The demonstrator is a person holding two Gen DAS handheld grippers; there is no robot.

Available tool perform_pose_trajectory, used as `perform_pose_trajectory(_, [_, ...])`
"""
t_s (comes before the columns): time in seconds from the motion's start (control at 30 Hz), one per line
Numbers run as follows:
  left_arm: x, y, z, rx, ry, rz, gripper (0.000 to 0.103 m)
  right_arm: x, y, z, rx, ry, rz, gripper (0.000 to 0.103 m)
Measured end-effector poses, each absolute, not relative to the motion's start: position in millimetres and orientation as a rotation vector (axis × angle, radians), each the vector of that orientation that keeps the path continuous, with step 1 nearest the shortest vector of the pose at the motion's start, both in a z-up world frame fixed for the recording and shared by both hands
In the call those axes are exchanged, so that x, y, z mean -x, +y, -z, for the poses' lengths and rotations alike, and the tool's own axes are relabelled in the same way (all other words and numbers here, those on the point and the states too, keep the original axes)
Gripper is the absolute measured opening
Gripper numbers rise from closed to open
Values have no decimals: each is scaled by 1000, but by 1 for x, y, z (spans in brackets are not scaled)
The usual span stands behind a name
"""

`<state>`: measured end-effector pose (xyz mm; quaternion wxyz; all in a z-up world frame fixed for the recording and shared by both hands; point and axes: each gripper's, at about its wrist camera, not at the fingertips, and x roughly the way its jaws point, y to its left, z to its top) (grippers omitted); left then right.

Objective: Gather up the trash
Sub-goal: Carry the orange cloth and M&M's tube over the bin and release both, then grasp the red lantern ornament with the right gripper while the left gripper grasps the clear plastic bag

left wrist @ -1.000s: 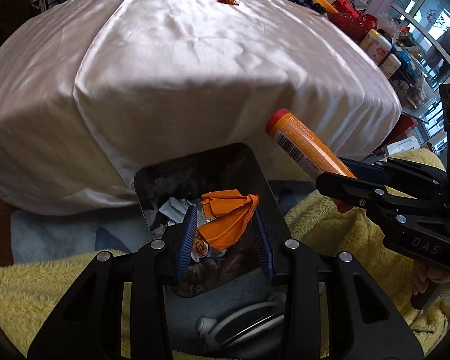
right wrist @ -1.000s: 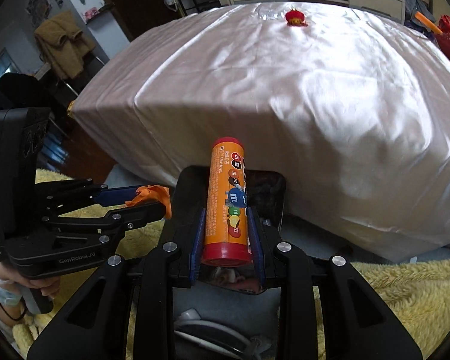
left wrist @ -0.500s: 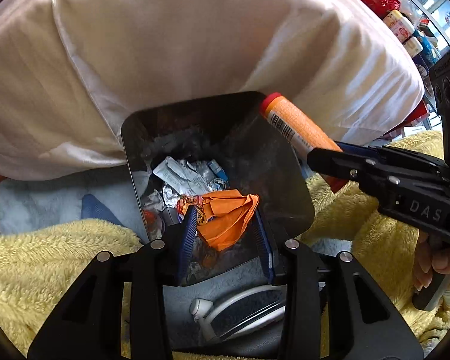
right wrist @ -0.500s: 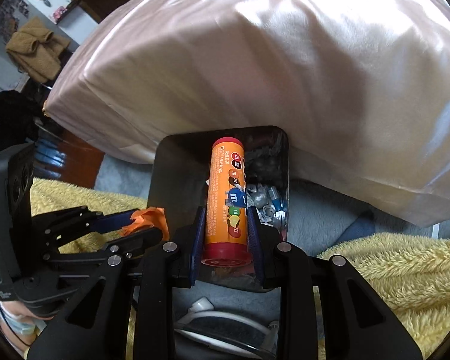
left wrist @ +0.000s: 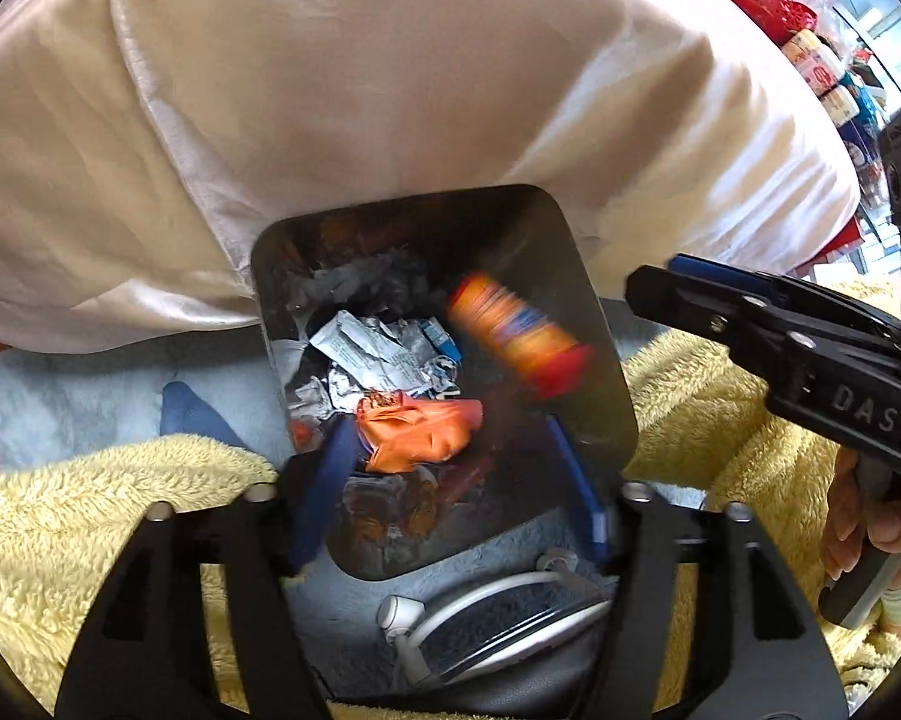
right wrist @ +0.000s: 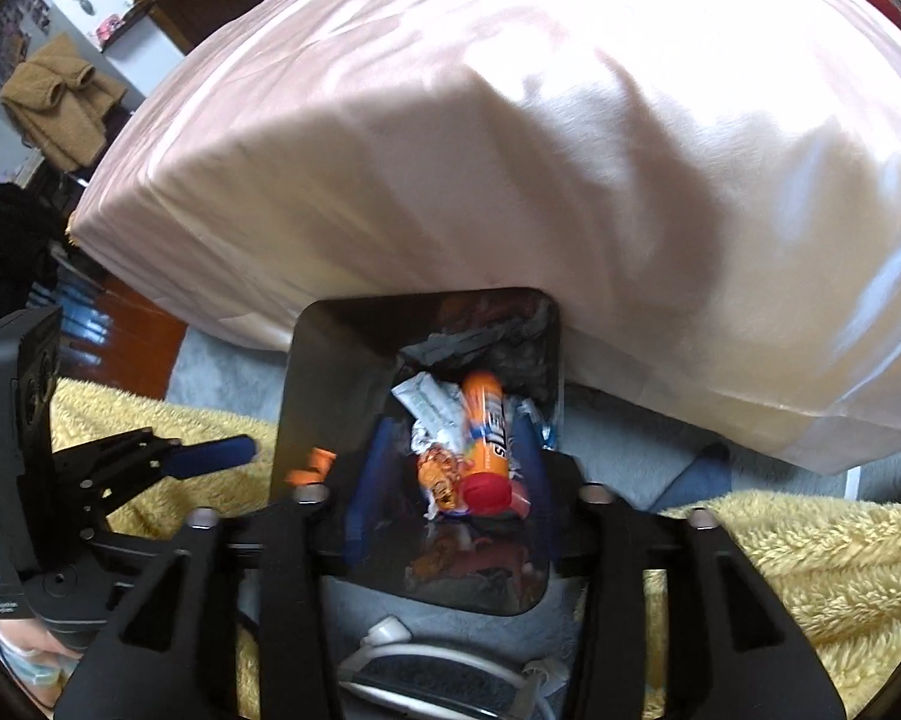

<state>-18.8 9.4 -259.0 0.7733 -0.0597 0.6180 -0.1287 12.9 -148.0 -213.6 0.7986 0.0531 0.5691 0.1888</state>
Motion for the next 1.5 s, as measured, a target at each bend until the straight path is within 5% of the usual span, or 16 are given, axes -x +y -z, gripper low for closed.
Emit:
perform_pose_trajectory(0.33, [9,21,223,71,1257,215,95,-23,-169,179,-138,1133,-367,78])
perform_pose_trajectory(0.53, [-8,36,184,99,1173,216,95,-43,-181,137,-148,1049,-364,85])
perform_pose_trajectory(1.37, [-192,40,141,59,1071,182,95,-233,-175,110,-75,956,-296,84])
perform_pose_trajectory(1.5, [-217,40,144,48,1070,178,95,-261,-164,113,-86,947,-313,73])
